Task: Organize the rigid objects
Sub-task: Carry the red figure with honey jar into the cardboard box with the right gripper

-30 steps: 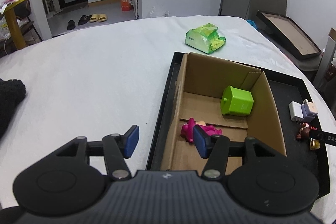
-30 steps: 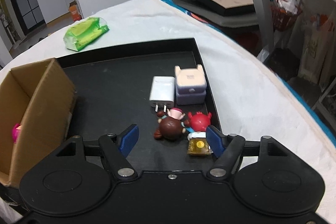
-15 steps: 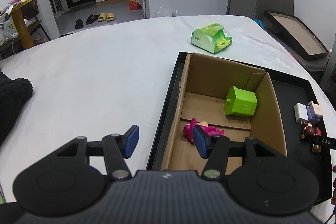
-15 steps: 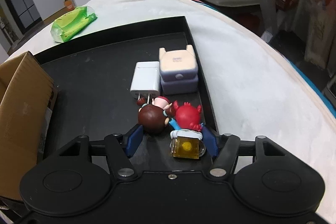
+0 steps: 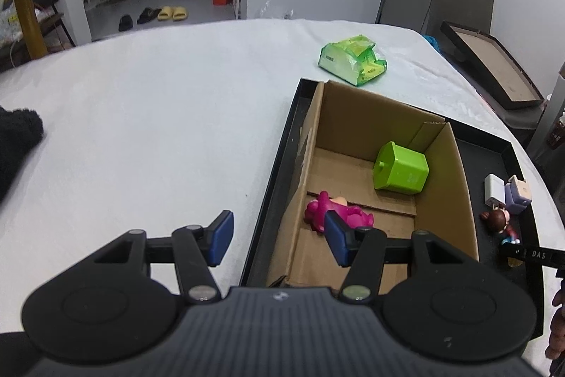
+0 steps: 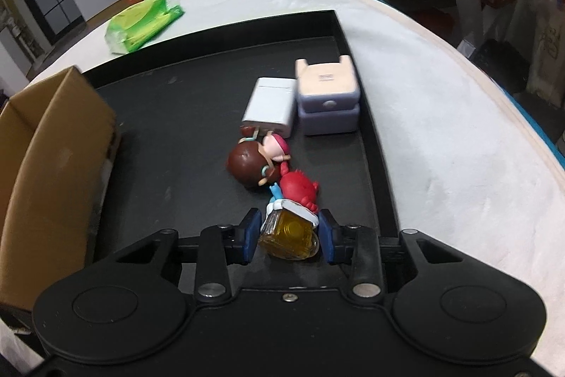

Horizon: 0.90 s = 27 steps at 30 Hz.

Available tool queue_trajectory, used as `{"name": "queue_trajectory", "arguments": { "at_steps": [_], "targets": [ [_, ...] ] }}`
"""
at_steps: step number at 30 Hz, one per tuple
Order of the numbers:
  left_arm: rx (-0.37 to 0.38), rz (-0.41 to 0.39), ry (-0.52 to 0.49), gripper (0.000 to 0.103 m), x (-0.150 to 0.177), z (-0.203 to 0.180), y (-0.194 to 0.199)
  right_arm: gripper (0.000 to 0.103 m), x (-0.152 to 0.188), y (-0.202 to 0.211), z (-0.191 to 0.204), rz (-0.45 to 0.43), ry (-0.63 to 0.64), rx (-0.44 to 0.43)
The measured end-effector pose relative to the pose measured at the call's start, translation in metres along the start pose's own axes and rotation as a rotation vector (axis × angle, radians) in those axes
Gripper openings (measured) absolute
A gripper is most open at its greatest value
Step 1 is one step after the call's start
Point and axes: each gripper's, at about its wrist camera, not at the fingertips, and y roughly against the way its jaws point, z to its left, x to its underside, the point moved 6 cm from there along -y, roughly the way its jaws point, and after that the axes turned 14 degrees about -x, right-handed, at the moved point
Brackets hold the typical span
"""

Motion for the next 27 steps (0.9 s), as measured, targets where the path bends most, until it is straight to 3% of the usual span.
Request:
{"name": "queue_trajectory", "arguments": {
  "at_steps": [27],
  "targets": [
    [0.117,0.011,0.039,0.055,0.009,0.016,-0.014,0.033,-0.016,0.046,0.089,-0.052,0.083,-0.045]
  ]
}}
